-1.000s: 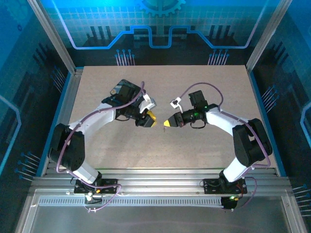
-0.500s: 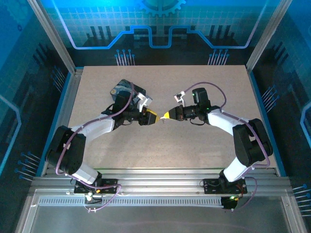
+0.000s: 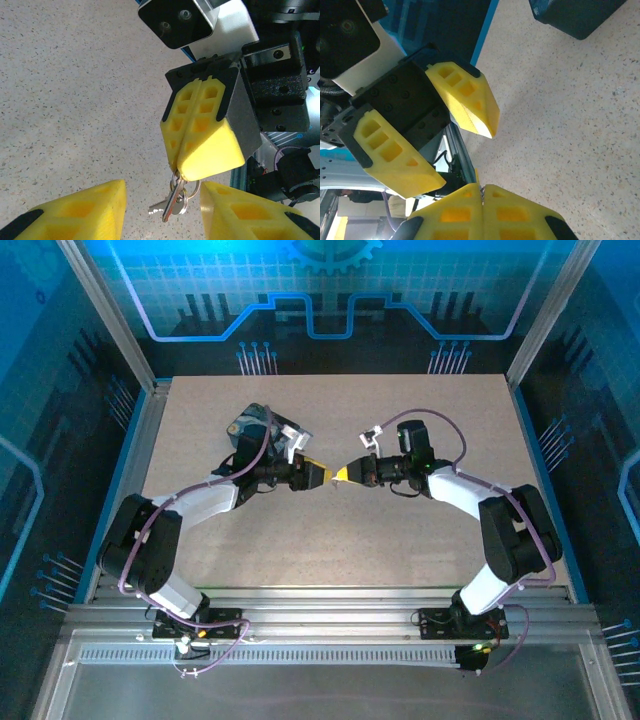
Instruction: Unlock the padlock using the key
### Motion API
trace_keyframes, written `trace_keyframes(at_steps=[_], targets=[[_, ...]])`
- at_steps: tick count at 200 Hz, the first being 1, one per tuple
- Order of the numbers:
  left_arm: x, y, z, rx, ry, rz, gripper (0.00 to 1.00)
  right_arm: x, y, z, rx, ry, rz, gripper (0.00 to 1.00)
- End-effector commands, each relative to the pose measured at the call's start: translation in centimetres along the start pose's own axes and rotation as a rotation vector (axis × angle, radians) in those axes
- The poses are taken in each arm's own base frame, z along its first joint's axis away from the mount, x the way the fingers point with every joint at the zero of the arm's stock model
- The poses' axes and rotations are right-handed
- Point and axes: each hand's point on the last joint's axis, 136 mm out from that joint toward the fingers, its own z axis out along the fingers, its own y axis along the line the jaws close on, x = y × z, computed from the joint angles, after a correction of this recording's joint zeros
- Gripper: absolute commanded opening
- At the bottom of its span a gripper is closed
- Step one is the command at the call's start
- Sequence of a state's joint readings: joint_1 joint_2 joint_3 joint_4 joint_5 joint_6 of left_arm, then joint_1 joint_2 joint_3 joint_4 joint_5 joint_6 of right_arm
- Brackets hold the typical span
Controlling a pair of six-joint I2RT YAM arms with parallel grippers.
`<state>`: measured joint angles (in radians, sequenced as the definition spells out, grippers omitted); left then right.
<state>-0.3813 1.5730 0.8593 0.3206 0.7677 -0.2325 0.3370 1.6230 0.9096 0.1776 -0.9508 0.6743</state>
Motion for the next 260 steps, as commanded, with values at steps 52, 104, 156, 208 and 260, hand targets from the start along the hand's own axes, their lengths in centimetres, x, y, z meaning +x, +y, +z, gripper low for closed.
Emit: trace_keyframes(at_steps=[52, 104, 156, 208, 260], targets=[[0.5, -0.2, 0.1, 0.046, 0.019, -0.036, 0.39, -1.4, 1.7, -0.1, -0.050, -0.025, -0.054, 0.00], [0.3, -0.7, 0.0, 0.064, 0.017, -0.024, 0.23, -1.1, 2.0, 0.6, -0.049, -0.003, -0.066, 0.00], [0.0, -1.4, 0.1, 0.116, 0.009, -0.021, 0.12, -0.4, 2.0, 1.0, -0.039, 0.024, -0.069, 0.00], [0.3, -2.5, -0.1, 0.181, 0.026, -0.013, 0.00, 0.2, 1.7, 0.9, -0.016, 0.052, -0.073, 0.07], [1.1, -2.7, -0.3, 0.179, 0.091, -0.003, 0.00, -0.1, -0.3, -2.2, 0.100, 0.026, -0.067, 0.41]])
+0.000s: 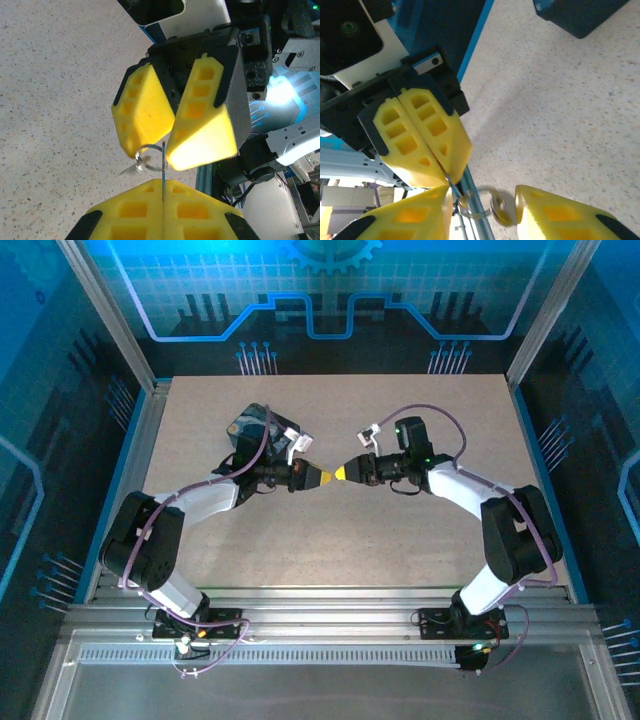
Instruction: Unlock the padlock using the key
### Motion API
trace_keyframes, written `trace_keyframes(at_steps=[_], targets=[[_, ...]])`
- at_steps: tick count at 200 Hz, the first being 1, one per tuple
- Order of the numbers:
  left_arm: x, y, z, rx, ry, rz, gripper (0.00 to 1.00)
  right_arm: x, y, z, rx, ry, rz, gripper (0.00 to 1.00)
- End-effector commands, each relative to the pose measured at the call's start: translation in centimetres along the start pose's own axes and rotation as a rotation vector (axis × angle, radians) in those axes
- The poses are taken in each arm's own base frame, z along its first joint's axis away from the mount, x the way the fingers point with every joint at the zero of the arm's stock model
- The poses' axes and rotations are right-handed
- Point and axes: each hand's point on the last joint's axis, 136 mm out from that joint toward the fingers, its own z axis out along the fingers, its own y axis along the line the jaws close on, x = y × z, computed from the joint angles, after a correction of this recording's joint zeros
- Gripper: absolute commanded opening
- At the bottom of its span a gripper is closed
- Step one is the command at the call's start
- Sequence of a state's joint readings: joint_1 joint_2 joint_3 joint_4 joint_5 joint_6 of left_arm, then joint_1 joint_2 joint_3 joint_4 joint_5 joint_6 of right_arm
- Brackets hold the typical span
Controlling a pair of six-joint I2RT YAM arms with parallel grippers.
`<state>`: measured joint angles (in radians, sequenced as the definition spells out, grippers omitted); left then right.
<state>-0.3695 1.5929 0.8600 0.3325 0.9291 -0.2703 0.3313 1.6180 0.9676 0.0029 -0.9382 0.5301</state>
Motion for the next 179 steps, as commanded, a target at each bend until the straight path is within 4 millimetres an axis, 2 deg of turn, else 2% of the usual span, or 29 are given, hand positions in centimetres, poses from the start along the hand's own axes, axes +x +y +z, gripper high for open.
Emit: trace_keyframes(at_steps=[1, 47, 91, 111, 179], targets=[[0.3, -0.9, 0.0, 0.034, 0.047, 0.040, 0.00, -0.3, -0.2, -1.8, 0.059, -0.009, -0.020, 0.41], [0.1, -0.8, 0.1, 0.029, 0.077, 0.025, 0.00, -1.1, 1.6, -1.9, 0.048, -0.031, -0.116, 0.43], [0.0, -1.1, 0.1, 0.034, 0.085, 0.018, 0.00, -0.4, 3.4, -0.2, -0.018, 0.020, -0.198, 0.42], [0.0, -1.2, 0.0, 0.034, 0.083, 0.018, 0.00, -0.2, 3.6, 0.3, -0.032, 0.033, -0.210, 0.41], [-0.1, -1.6, -0.1, 0.051, 0.082, 0.018, 0.00, 0.5, 3.5, 1.1, -0.055, 0.064, -0.210, 0.28]])
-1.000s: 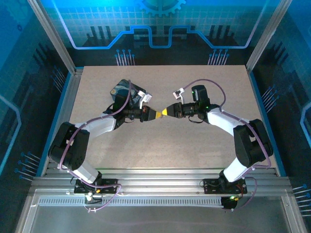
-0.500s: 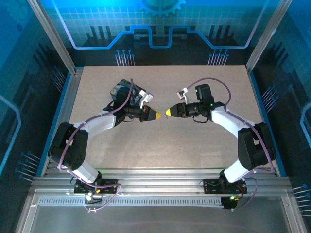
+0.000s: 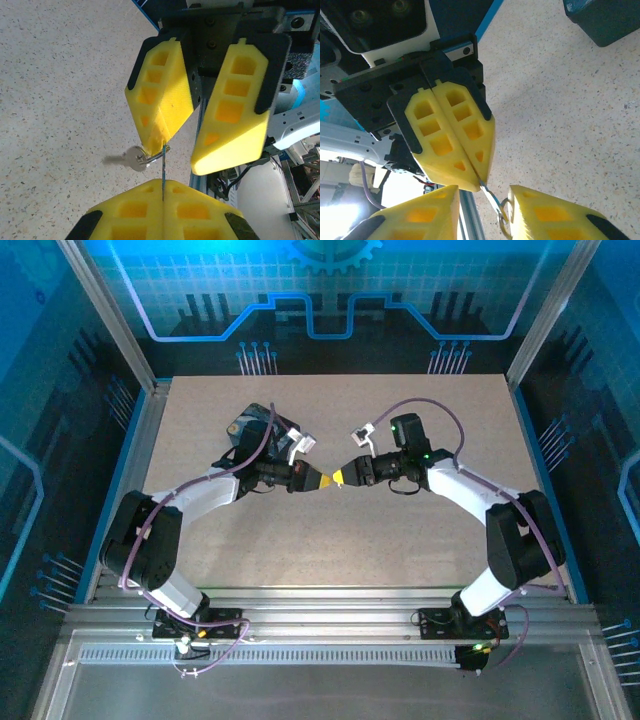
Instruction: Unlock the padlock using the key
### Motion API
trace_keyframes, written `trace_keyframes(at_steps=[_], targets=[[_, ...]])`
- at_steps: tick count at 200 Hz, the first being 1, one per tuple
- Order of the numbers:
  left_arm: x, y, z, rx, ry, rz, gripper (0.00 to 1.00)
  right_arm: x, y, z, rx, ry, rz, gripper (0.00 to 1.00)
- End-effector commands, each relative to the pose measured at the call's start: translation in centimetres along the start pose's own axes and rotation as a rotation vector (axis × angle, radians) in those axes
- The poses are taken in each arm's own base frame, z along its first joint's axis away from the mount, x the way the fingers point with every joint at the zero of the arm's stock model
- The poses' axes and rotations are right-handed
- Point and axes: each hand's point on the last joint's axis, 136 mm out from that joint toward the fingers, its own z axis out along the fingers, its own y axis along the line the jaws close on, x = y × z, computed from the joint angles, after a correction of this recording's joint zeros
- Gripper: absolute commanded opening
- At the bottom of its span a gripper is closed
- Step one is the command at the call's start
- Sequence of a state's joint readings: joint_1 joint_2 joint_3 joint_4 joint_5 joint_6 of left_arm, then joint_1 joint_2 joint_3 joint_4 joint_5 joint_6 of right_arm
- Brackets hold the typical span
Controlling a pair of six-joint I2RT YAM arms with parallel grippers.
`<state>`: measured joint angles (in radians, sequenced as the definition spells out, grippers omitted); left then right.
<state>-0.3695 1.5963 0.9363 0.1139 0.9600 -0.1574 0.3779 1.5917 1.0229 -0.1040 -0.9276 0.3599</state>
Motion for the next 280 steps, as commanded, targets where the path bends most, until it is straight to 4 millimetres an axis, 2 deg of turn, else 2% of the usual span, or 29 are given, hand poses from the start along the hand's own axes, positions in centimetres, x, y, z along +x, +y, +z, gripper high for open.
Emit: trace_keyframes(at_steps=[1, 28, 55, 119, 140, 208, 214, 229, 271, 280], targets=[[-0.8, -1.2, 0.0, 0.044, 0.002, 0.031, 0.00, -0.3, 1.2, 0.5, -0.049, 0.014, -0.049, 0.28], [-0.9, -1.5, -0.1, 0.059, -0.003, 0.034, 0.00, 0.0, 1.2, 0.6, -0.050, 0.022, -0.057, 0.25], [-0.9, -1.6, -0.1, 0.064, -0.004, 0.035, 0.00, 0.3, 1.5, 0.7, -0.065, 0.027, -0.072, 0.13], [-1.0, -1.7, -0.3, 0.085, -0.013, 0.022, 0.00, 1.6, 3.0, 0.7, -0.128, 0.047, -0.114, 0.03], [-1.2, -1.6, -0.4, 0.090, -0.018, 0.018, 0.00, 2.0, 3.3, 0.7, -0.139, 0.050, -0.125, 0.12], [-1.3, -1.5, -0.6, 0.093, -0.029, 0.010, 0.00, 2.6, 3.9, 0.3, -0.152, 0.044, -0.160, 0.08], [-1.4, -1.5, -0.6, 0.092, -0.032, 0.009, 0.00, 2.6, 3.9, 0.3, -0.150, 0.041, -0.160, 0.09], [-1.4, -1.5, -0.6, 0.094, -0.038, 0.009, 0.00, 2.5, 3.8, 0.3, -0.141, 0.041, -0.160, 0.25], [-1.3, -2.0, -0.8, 0.111, -0.028, 0.017, 0.00, 2.3, 2.6, 0.0, -0.097, 0.029, -0.126, 0.27], [-1.2, -2.1, -0.9, 0.109, -0.023, 0.021, 0.00, 1.9, 1.8, -0.4, -0.065, 0.014, -0.103, 0.32]])
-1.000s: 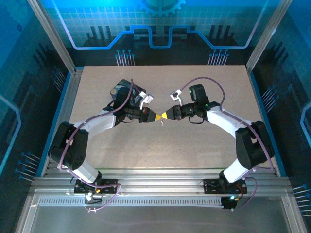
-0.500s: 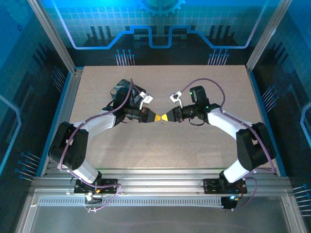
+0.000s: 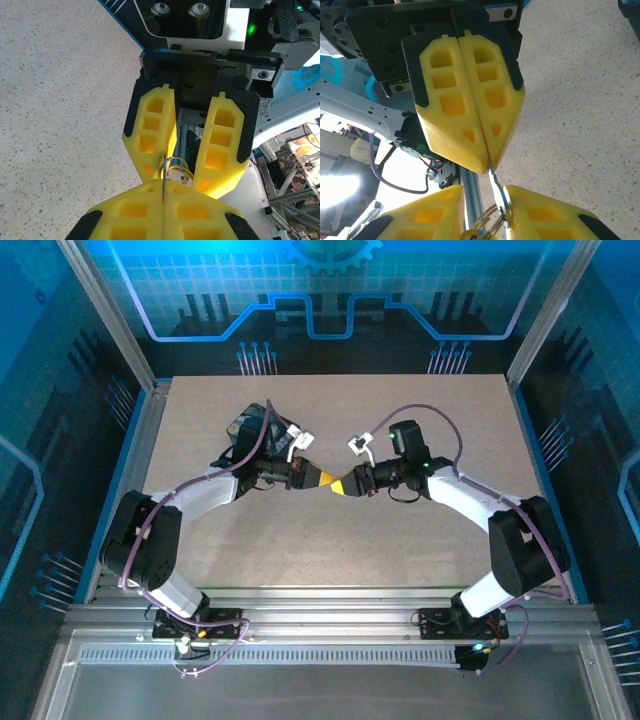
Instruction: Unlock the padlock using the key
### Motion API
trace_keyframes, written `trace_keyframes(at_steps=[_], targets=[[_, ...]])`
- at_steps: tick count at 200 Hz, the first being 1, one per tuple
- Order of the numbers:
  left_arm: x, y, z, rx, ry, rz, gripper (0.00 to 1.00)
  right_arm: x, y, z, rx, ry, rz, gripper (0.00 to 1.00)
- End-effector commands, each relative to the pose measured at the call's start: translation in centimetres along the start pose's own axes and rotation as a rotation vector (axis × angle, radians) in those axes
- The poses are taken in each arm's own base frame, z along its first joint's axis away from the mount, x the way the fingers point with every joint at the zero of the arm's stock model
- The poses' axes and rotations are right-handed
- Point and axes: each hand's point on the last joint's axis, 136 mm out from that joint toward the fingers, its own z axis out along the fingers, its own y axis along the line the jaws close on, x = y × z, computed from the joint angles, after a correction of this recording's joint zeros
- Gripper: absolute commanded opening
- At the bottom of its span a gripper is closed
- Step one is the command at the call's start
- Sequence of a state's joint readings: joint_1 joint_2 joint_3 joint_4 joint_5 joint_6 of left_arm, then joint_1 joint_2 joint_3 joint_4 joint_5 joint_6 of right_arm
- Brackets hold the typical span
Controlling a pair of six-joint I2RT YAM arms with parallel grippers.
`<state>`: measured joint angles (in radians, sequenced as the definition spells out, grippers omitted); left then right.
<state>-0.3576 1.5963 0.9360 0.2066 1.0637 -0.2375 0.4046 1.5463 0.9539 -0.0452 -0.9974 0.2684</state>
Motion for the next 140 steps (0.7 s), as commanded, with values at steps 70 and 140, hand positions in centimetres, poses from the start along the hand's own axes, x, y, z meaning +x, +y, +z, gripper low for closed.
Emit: trace_keyframes(at_steps=[70, 140], targets=[[0.1, -0.6, -0.5, 0.005, 0.027, 0.019, 0.00, -3.1, 0.7, -4.0, 0.055, -0.121, -0.057, 0.50], [-0.3, -0.9, -0.5, 0.011, 0.024, 0.023, 0.00, -2.3, 1.4, -0.4, -0.009, -0.017, -0.091, 0.48]])
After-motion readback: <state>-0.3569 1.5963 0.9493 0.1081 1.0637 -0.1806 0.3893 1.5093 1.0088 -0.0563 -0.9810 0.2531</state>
